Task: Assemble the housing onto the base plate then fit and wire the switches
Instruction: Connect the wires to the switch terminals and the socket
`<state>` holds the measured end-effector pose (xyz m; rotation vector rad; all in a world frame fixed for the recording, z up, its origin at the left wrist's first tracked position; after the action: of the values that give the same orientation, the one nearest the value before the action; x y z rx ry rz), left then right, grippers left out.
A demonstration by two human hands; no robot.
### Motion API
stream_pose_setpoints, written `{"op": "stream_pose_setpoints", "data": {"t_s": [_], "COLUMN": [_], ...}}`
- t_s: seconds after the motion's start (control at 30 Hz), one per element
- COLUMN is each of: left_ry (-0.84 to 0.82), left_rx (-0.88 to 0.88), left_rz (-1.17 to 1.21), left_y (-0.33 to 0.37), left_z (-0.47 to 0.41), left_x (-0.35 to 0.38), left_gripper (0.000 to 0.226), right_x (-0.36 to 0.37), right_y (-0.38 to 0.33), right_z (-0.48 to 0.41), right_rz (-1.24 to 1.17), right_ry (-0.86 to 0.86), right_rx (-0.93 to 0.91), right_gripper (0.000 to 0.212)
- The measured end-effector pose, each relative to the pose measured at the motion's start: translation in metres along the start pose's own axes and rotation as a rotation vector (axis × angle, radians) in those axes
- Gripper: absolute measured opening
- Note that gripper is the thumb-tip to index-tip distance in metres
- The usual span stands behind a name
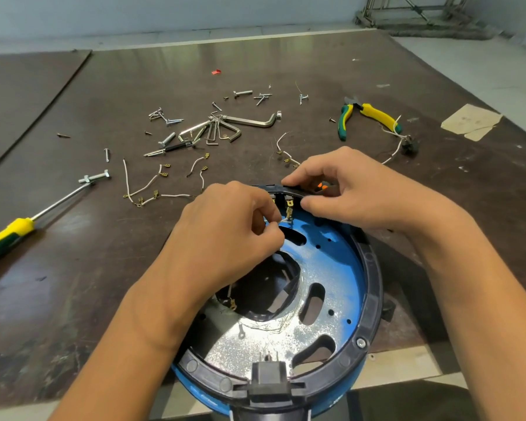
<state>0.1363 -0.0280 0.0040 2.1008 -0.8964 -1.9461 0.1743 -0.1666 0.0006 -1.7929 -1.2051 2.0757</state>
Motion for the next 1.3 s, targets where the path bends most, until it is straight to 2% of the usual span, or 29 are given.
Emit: {"op": "stream_pose_setpoints", "data": {"t_s": [0.1,0.4,0.77,1.3], "left_ry": [0.008,0.015,0.04,-0.007], "left_rx": [0.01,0.03,0.038,0.057], "left_rz": [0.007,0.009,0.024,0.041], "left_y": [0.0,0.002,0.004,0.006], "left_z": [-0.001,-0.001,0.001,0.001], "left_x": [-0.001,-0.001,-0.003,0.001], "left_gripper": [0.009,0.009,0.007,0.009], "right_x": [0.001,0.0,0.002,0.002], "right_y": [-0.004,-0.012,-0.012,-0.014], "right_z": [0.001,-0.001,-0.001,-0.001], "right_rz": [0.051,0.135,0.132,0.138], "right_ry": [-0.017,0.023,0.022,0.038], "right_rx": [-0.013,-0.04,-0.039,-0.043], "right_gripper": [0.037,0.039,0.042,0.038]}}
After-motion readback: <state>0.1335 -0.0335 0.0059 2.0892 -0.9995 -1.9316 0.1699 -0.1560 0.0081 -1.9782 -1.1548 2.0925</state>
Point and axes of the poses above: each hand's wrist, its own z-axis away from the middle knuckle, its own x-axis out of the palm, y = z × x, the point moved 9 cm from there along -z, towards the middle knuckle
